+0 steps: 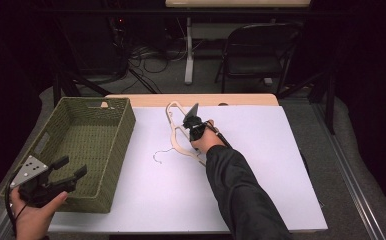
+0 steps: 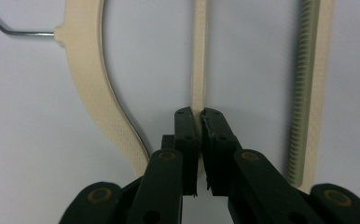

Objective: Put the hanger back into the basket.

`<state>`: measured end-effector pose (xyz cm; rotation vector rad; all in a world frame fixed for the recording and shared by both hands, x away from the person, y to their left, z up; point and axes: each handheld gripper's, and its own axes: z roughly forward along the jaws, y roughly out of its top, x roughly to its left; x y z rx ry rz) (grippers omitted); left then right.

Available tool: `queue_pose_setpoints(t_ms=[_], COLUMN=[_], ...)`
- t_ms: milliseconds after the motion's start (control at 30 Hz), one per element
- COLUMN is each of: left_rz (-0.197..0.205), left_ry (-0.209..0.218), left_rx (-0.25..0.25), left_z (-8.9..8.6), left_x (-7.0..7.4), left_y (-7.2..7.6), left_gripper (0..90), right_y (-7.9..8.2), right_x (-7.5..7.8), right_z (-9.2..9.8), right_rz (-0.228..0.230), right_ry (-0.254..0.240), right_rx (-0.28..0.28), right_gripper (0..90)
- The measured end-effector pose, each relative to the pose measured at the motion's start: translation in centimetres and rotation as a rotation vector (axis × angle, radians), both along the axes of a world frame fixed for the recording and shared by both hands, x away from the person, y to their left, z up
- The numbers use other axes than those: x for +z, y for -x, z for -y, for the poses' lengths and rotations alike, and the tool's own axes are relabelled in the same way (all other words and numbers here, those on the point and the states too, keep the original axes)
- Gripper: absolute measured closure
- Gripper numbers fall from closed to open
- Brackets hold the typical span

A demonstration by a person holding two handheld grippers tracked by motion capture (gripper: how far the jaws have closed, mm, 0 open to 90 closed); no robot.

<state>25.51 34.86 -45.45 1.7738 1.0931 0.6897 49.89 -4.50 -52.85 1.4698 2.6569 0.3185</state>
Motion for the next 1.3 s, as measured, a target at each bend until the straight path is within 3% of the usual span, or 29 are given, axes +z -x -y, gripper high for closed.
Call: queue_pose_setpoints(t_ms=[100, 267, 300, 367, 467, 567, 667, 700, 733, 767, 800, 833, 867, 900, 933, 967, 1000, 1033, 1067, 1100, 1133, 1200, 1300], left_rz=[-0.003, -0.002, -0.002, -0.001, -0.001, 0.0, 0.001, 0.0, 0.0, 0.0, 0.001, 0.001, 0.004, 0.005, 0.009, 0.012, 0.01, 0.01, 0.012, 0.012, 0.013, 0.015, 0.021], left_ry=[-0.001, -0.001, 0.0, 0.0, 0.0, 0.0, -0.001, -0.002, -0.002, -0.004, -0.006, -0.006, -0.005, -0.007, -0.005, -0.003, -0.006, -0.006, -0.003, -0.007, -0.008, -0.012, -0.018], left_rx=[0.0, 0.0, 0.001, 0.0, 0.0, 0.001, 0.002, 0.003, 0.002, -0.001, -0.002, -0.001, -0.002, -0.003, -0.003, -0.002, -0.008, -0.011, -0.016, -0.02, -0.024, -0.034, -0.05], left_z=[0.0, 0.0, 0.0, 0.0, 0.0, 0.0, 0.0, 0.0, 0.1, 0.1, 0.1, 0.1, 0.2, 0.2, 0.3, 0.3, 0.4, 0.5, 0.6, 0.7, 0.9, 1.2, 1.8], left_x=[0.0, 0.0, 0.0, 0.0, 0.0, 0.0, 0.0, 0.0, 0.0, 0.0, 0.0, 0.1, 0.1, 0.2, 0.2, 0.3, 0.3, 0.3, 0.4, 0.4, 0.4, 0.5, 0.7], left_y=[0.0, 0.0, 0.0, 0.0, 0.0, 0.0, 0.0, 0.0, 0.0, 0.0, 0.0, 0.1, 0.1, 0.1, 0.2, 0.2, 0.2, 0.2, 0.2, 0.2, 0.3, 0.3, 0.4], left_gripper=[29.4, 29.4, 29.4, 29.4, 29.5, 29.5, 29.5, 29.5, 29.5, 29.5, 29.5, 29.5, 29.5, 29.5, 29.5, 29.5, 29.6, 29.6, 29.6, 29.6, 29.6, 29.7, 29.8], right_y=[0.1, 0.2, 0.4, 0.3, 0.3, 0.5, 0.9, 1.1, 1.3, 1.4, 1.2, 1.6, 1.8, 2.0, 2.1, 2.3, 3.0, 2.8, 2.8, 3.9, 4.2, 4.6, 5.5], right_x=[0.2, 0.0, 0.2, 0.3, 0.6, 0.7, 1.6, 1.0, 1.0, 1.4, 3.1, 2.4, 2.1, 2.6, 3.9, 4.6, 3.3, 6.1, 6.7, 5.0, 5.1, 5.7, 5.8], right_z=[-0.1, 0.0, -0.1, 0.1, 0.3, 0.5, 0.6, 0.7, 0.8, 0.9, 1.1, 1.2, 1.3, 1.4, 1.4, 1.5, 1.4, 1.5, 1.5, 1.5, 1.4, 1.7, 1.8], right_rz=[-0.014, 0.019, -0.001, 0.011, -0.006, 0.014, -0.014, 0.063, 0.086, 0.073, -0.066, 0.015, 0.077, 0.051, -0.039, -0.068, 0.084, -0.135, -0.182, 0.011, 0.015, -0.005, 0.017], right_ry=[0.021, -0.012, -0.009, -0.007, 0.019, -0.01, 0.007, -0.088, -0.129, -0.114, 0.024, -0.077, -0.135, -0.117, -0.022, -0.005, -0.173, 0.063, 0.101, -0.101, -0.119, -0.088, -0.109], right_rx=[-0.016, -0.017, -0.047, -0.009, 0.006, 0.021, 0.035, 0.025, 0.017, 0.036, 0.075, 0.057, 0.057, 0.07, 0.107, 0.13, 0.098, 0.184, 0.213, 0.162, 0.143, 0.197, 0.216], right_gripper=[85.7, 85.9, 85.9, 86.0, 86.0, 86.0, 86.0, 86.1, 86.1, 86.1, 86.1, 86.1, 86.1, 86.1, 86.1, 86.1, 86.1, 86.1, 86.1, 86.1, 86.0, 86.0, 86.0])
